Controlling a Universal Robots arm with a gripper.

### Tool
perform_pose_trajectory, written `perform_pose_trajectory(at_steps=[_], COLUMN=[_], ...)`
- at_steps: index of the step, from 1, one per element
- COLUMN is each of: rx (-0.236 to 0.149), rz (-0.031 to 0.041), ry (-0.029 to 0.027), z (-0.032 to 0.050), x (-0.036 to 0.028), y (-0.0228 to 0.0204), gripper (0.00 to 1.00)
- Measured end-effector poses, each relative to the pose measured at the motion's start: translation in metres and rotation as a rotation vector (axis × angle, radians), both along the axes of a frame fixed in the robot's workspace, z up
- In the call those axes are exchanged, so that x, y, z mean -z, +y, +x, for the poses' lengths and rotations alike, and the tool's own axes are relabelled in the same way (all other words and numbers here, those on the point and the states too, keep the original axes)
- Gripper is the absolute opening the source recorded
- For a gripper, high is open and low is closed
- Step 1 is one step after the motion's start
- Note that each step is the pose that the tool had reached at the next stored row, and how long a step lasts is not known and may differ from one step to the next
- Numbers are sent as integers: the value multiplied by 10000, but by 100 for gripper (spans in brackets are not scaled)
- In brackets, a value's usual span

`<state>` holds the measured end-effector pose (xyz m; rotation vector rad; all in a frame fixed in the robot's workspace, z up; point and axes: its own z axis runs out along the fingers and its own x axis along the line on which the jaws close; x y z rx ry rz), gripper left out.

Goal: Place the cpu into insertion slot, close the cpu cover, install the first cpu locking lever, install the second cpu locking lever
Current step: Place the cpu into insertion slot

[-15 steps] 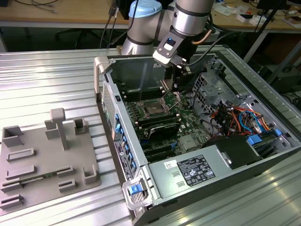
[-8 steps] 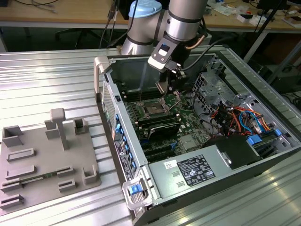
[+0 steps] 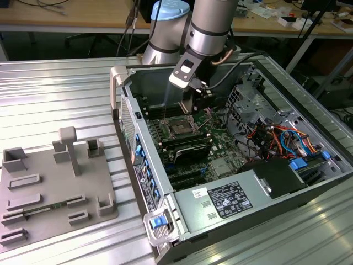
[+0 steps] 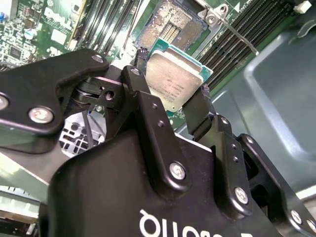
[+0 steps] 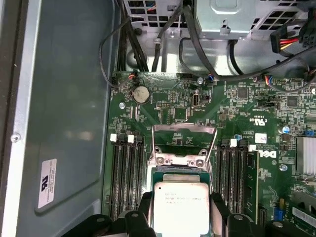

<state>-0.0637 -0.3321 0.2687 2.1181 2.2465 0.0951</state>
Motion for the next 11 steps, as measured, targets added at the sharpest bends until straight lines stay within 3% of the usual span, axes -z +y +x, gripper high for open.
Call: perform_pose_trajectory(at_steps=[2, 11], rx=[-2, 0], rz=[0, 0], ry=[7, 23], z=[-1, -1], x=[32, 33], y=[2, 2], gripper=[55, 55])
